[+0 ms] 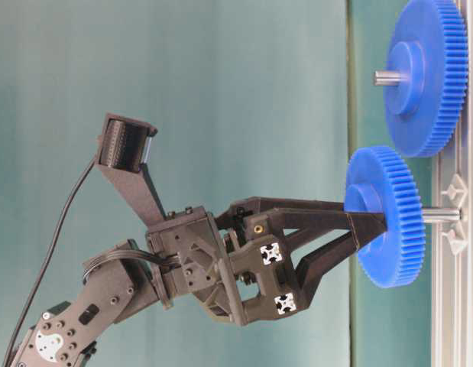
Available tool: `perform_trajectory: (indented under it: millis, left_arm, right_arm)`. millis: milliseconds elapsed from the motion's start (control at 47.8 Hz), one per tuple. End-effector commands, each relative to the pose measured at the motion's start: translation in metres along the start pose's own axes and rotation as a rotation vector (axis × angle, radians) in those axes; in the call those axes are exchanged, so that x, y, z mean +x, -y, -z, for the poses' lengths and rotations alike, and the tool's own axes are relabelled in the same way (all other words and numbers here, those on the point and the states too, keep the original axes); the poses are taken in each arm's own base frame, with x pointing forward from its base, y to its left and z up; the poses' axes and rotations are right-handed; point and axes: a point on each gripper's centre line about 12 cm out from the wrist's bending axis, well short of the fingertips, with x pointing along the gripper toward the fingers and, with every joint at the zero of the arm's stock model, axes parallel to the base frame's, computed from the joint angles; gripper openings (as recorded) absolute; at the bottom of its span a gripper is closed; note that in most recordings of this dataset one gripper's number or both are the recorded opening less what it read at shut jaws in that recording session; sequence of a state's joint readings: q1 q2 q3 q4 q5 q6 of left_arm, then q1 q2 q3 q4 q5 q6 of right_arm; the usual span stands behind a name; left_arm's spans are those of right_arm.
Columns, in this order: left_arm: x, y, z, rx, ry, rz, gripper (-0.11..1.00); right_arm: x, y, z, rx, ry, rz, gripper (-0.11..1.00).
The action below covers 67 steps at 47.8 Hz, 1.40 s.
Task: Find the location of the shaft and insert the small gear.
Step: 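Align the gear's bore with the shaft beside the large gear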
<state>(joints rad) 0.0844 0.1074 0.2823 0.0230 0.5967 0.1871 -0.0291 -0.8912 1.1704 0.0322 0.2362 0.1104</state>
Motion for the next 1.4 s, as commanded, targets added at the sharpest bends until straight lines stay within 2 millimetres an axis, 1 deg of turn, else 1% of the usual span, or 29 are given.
perform_trajectory:
  millis: [0,397,774,836,962,1066,1255,1380]
  left_arm:
    - [-0.009,-0.002,-0.010,0.006,0.036,-0.009,0.65]
    - [-0.011,-0.003,-0.015,0.006,0.048,-0.012,0.65]
    - [-0.005,-0.003,-0.015,0.003,0.040,-0.010,0.65]
    - [-0.007,-0.003,-0.018,0.003,0.046,-0.011,0.66]
    - [-0.010,-0.005,-0.021,0.004,0.050,-0.014,0.74]
    - [-0.009,-0.004,-0.020,0.006,0.043,-0.011,0.73]
    - [-0.014,-0.005,-0.022,-0.001,0.036,-0.010,0.74]
    - [-0.024,-0.007,-0.030,-0.005,0.022,-0.009,0.74]
  right_arm:
    - [0.000,0.000,-0.004,0.013,0.014,-0.001,0.13]
    - [0.000,0.000,-0.003,0.014,0.014,0.001,0.13]
    - [0.001,0.000,-0.003,0.013,0.026,-0.002,0.13]
    - [0.001,0.000,-0.003,0.014,0.028,-0.001,0.13]
    - [0.001,0.000,-0.003,0.013,0.028,-0.002,0.13]
    - [0.001,0.000,-0.003,0.013,0.026,-0.002,0.13]
    - [0.001,0.000,-0.002,0.013,0.026,-0.002,0.13]
    - [0.001,0.000,-0.002,0.013,0.026,-0.002,0.13]
